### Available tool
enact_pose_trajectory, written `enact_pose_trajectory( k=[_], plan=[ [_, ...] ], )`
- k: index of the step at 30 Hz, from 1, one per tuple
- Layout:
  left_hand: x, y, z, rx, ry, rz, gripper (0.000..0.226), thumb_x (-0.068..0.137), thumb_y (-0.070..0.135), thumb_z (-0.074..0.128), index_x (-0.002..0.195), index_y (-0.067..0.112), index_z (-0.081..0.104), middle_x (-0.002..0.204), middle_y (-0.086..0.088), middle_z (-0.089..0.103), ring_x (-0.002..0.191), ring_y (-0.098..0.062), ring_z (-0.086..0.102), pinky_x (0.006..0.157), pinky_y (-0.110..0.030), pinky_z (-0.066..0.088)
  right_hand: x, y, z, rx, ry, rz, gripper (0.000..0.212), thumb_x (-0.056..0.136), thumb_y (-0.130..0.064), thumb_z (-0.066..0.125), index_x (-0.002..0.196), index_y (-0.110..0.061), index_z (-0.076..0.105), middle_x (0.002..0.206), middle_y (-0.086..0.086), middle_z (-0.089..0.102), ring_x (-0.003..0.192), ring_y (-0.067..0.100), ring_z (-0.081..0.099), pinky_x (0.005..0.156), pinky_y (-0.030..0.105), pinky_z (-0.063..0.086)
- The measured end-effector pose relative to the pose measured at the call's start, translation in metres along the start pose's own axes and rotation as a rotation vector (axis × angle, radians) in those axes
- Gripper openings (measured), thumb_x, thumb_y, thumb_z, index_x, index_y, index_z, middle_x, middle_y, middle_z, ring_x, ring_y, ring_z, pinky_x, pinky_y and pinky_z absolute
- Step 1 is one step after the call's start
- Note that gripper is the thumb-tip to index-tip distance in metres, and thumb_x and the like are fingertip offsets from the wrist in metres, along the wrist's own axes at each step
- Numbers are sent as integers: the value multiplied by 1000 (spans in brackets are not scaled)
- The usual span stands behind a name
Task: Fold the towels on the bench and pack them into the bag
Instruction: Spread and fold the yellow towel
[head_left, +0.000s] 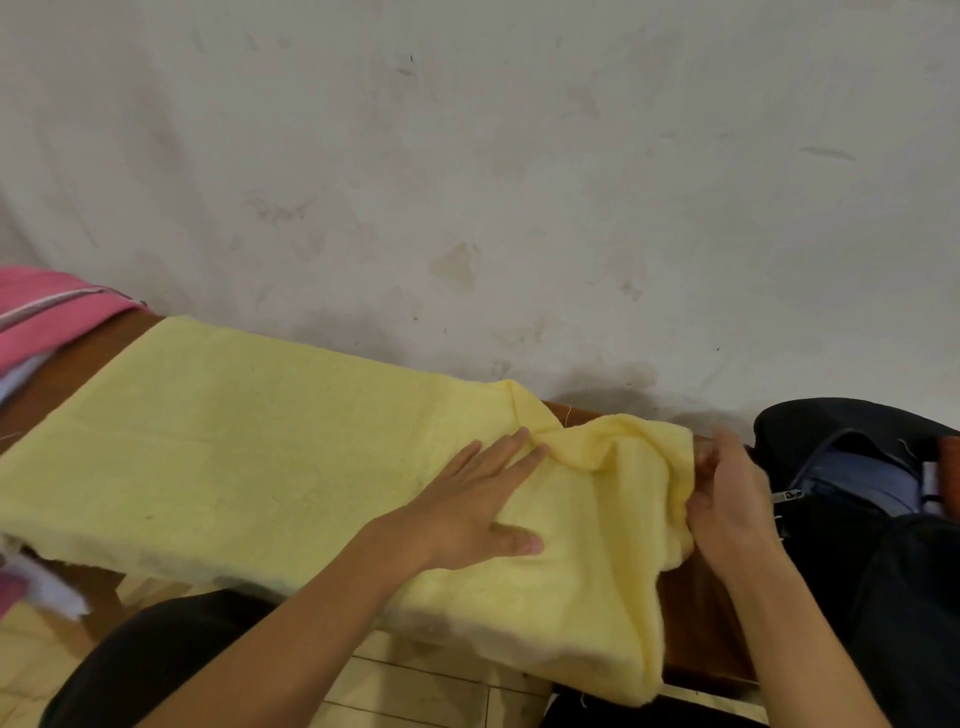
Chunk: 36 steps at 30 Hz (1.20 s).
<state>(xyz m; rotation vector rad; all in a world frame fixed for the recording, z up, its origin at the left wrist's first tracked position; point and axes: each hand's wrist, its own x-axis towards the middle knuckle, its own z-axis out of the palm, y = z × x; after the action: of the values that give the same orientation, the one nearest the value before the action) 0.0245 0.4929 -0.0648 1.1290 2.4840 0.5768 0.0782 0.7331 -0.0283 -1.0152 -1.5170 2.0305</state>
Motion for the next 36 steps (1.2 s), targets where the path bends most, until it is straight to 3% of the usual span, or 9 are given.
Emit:
enact_pose_trajectory(
  k=[3, 5, 7, 10, 13, 18, 21, 31, 36],
  plan=[
    [1, -1, 1, 29, -5, 2, 88, 94, 57, 52, 156, 35, -7, 161, 12, -24, 143, 2, -26, 119, -25, -16, 1, 1, -4, -291, 186, -514, 46, 102, -34, 50, 64, -8, 55, 66, -2, 59, 58, 9, 49, 56, 21, 40],
    [1, -2, 1, 42, -10, 4, 84, 94, 58, 51, 157, 35, -1, 161, 12, -23, 144, 1, -26, 119, -26, -15, 1, 0, -7, -337, 246, -658, 36, 101, -34, 53, 83, -6, 67, 81, 1, 66, 70, 3, 55, 63, 9, 41],
    [1, -3, 1, 56, -14, 0, 81, 94, 60, 49, 157, 36, 3, 161, 12, -22, 144, 0, -26, 119, -27, -16, 6, 2, -11, -426, 270, -607, 30, 98, -33, 57, 100, -5, 67, 97, 6, 67, 86, 11, 59, 70, 15, 45],
    [2, -5, 2, 93, -14, 3, 79, 94, 62, 45, 156, 38, 3, 161, 14, -19, 144, 0, -26, 119, -27, -16, 13, 13, -15, -718, 134, -434, 24, 94, -29, 63, 111, -12, 62, 116, 7, 63, 97, 15, 56, 79, 29, 43],
    [3, -4, 2, 115, -25, 5, 77, 95, 63, 43, 156, 39, 3, 161, 15, -19, 144, 1, -26, 119, -28, -17, 8, 19, -16, -1005, 31, -485, 34, 93, -26, 62, 124, -13, 60, 132, 6, 52, 103, 16, 48, 85, 33, 38],
    [2, -7, 3, 196, -35, 4, 75, 96, 67, 31, 156, 38, -2, 161, 14, -22, 143, -2, -29, 120, -34, -16, 2, 19, -9, -1187, -54, -543, 35, 95, -27, 54, 127, -14, 59, 132, 3, 52, 105, 20, 50, 80, 34, 39],
    [2, -9, 1, 229, -50, -3, 79, 93, 72, 29, 155, 39, -6, 160, 15, -24, 143, -2, -30, 120, -37, -16, -1, 25, -6, -1345, -95, -503, 36, 94, -31, 53, 125, -14, 59, 130, 4, 53, 113, 26, 52, 88, 39, 44],
    [-3, -20, -14, 94, -94, -29, 86, 91, 64, 51, 156, 39, -1, 161, 20, -17, 143, 3, -26, 117, -30, -20, -20, 31, -16, -1343, -92, -354, 59, 95, -45, 54, 147, -24, 36, 154, 12, 28, 132, 37, 43, 106, 54, 41],
    [-5, -21, -18, 86, -86, -35, 83, 92, 59, 53, 156, 39, 4, 162, 18, -14, 144, 2, -23, 118, -30, -19, -47, 36, -20, -1286, -79, -326, 59, 95, -46, 56, 147, -27, 35, 153, 4, 33, 131, 28, 45, 103, 46, 45]
  ],
)
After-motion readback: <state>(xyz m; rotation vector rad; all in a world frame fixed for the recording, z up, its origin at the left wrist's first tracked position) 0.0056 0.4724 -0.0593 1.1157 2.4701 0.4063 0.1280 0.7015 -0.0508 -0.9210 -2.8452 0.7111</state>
